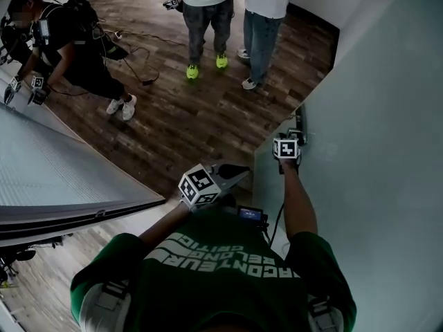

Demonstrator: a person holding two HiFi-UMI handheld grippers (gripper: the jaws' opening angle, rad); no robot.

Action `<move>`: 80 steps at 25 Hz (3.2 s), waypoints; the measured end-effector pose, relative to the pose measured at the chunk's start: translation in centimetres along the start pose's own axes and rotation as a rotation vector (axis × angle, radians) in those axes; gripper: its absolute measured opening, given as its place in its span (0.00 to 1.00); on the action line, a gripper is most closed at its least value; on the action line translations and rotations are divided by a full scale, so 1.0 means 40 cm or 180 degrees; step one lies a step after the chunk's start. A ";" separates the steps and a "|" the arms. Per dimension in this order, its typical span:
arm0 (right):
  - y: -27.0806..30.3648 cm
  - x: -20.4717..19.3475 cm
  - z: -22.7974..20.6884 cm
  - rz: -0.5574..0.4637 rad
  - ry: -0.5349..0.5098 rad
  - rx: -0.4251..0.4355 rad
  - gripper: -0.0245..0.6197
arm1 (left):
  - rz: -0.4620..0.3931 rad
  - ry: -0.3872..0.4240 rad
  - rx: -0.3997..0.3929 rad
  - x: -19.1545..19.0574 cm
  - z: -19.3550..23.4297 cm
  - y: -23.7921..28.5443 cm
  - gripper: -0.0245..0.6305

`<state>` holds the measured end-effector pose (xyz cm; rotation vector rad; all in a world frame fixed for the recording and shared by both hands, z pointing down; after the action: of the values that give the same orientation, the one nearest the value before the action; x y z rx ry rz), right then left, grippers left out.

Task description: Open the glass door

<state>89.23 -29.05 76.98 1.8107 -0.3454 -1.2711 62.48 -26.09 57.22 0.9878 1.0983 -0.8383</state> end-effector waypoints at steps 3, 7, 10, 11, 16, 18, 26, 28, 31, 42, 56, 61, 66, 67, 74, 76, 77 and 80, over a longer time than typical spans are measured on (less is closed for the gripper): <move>-0.006 0.002 -0.033 -0.0018 0.0051 -0.0066 0.03 | 0.0021 0.0007 -0.0036 0.002 -0.005 0.018 0.06; -0.003 -0.014 -0.086 -0.0038 0.0130 -0.0127 0.03 | 0.0043 0.0034 -0.0070 -0.014 -0.022 0.051 0.06; -0.012 -0.014 -0.123 -0.0050 0.0183 -0.0178 0.03 | 0.0046 0.0049 -0.0095 -0.007 -0.033 0.074 0.06; -0.018 -0.010 -0.134 -0.0052 0.0197 -0.0197 0.03 | 0.0045 0.0053 -0.0102 0.001 -0.035 0.079 0.06; -0.031 -0.008 -0.190 -0.0051 0.0283 -0.0269 0.03 | 0.0047 0.0065 -0.0128 0.017 -0.043 0.108 0.06; -0.034 -0.013 -0.210 -0.0052 0.0309 -0.0292 0.03 | 0.0054 0.0072 -0.0142 0.017 -0.044 0.120 0.06; -0.051 -0.011 -0.281 -0.0072 0.0402 -0.0394 0.03 | 0.0074 0.0041 -0.0275 0.022 -0.041 0.168 0.06; -0.060 -0.015 -0.293 -0.0080 0.0426 -0.0426 0.03 | 0.0086 0.0037 -0.0348 0.019 -0.037 0.178 0.06; -0.066 -0.023 -0.316 -0.0093 0.0451 -0.0457 0.03 | 0.0084 0.0075 -0.0442 0.015 -0.023 0.203 0.06; -0.089 -0.049 -0.408 -0.0098 0.0580 -0.0548 0.03 | 0.0123 0.0201 -0.0678 0.059 0.056 0.264 0.06; -0.116 -0.080 -0.552 -0.0101 0.0793 -0.0746 0.03 | 0.0044 0.0285 -0.0578 0.060 0.111 0.273 0.06; -0.136 -0.095 -0.596 -0.0102 0.0860 -0.0835 0.03 | 0.0104 0.0175 -0.0544 0.049 0.101 0.255 0.06; -0.131 -0.105 -0.626 -0.0075 0.0934 -0.0897 0.03 | 0.0075 0.0153 -0.0536 0.033 0.113 0.253 0.06; -0.133 -0.103 -0.632 -0.0067 0.0944 -0.0905 0.02 | 0.0071 0.0155 -0.0543 0.035 0.113 0.255 0.06; -0.141 -0.094 -0.648 -0.0005 0.0972 -0.0905 0.03 | 0.0083 0.0198 -0.0594 0.056 0.118 0.271 0.06; -0.138 -0.101 -0.653 0.0005 0.0969 -0.0910 0.03 | 0.0083 0.0232 -0.0594 0.055 0.120 0.280 0.06; -0.137 -0.103 -0.654 0.0011 0.0970 -0.0915 0.03 | 0.0096 0.0234 -0.0602 0.056 0.119 0.282 0.06; -0.143 -0.104 -0.658 0.0084 0.0974 -0.0937 0.02 | 0.0099 0.0228 -0.0609 0.064 0.121 0.283 0.06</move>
<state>108.77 -10.07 77.68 1.7049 -0.0103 -0.9506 75.02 -26.88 57.93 0.8775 1.1980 -0.6633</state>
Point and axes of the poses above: the fingertips, and each gripper's own axes: y forward along the fingers, z to its left, x out of its top, the point moved 5 cm from there along -y, backward along the fingers, and after that the axes turned 12 degrees about y, right-handed, at the moved point
